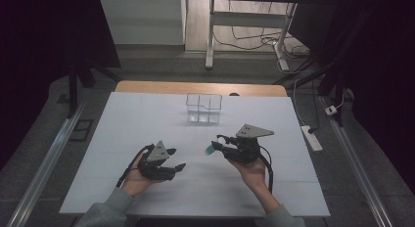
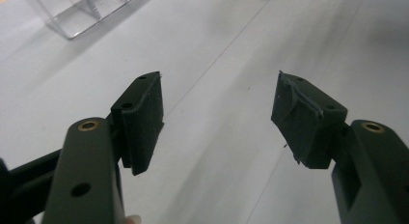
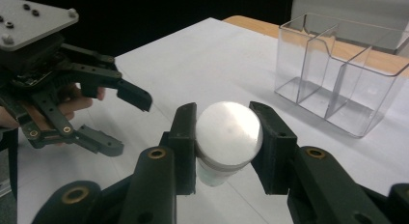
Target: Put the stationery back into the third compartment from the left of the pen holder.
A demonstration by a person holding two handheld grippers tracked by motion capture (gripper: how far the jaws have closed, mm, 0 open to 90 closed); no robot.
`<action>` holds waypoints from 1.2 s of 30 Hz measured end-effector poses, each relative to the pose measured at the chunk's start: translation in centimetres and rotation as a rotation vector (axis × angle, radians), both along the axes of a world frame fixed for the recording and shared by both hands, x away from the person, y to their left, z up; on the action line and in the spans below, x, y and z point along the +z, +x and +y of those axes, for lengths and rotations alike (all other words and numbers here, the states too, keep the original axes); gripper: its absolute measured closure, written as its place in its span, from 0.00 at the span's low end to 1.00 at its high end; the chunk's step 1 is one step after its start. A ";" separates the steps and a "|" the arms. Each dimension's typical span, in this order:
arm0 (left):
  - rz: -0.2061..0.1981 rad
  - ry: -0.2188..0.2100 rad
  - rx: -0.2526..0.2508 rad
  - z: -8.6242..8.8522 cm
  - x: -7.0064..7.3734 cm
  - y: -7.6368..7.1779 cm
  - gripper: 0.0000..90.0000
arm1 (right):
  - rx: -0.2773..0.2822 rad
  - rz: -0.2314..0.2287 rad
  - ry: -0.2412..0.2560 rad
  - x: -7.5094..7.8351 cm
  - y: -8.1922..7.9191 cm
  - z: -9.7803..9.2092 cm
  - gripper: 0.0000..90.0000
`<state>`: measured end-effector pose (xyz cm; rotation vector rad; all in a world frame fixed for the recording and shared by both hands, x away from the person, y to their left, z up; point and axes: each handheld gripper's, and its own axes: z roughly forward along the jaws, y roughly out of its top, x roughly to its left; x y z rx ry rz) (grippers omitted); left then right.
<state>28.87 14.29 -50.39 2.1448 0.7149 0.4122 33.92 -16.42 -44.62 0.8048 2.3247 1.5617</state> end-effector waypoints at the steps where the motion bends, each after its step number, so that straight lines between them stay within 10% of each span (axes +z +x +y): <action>1: 0.001 0.001 0.003 0.2 -0.1 -0.1 0.39 | -0.005 -0.003 0.005 0.1 0.0 -0.1 0.71; 14: 0.025 0.013 0.084 4.7 -0.5 -1.4 0.39 | -0.089 -0.067 0.009 2.6 1.7 -1.1 0.71; 25: 0.038 0.020 0.133 7.5 -1.1 -2.1 0.39 | -0.232 -0.101 -0.004 5.8 8.9 0.0 0.71; 36: 0.047 0.005 0.165 9.0 -1.3 -1.8 0.39 | -0.298 -0.042 -0.102 2.8 16.3 2.6 0.71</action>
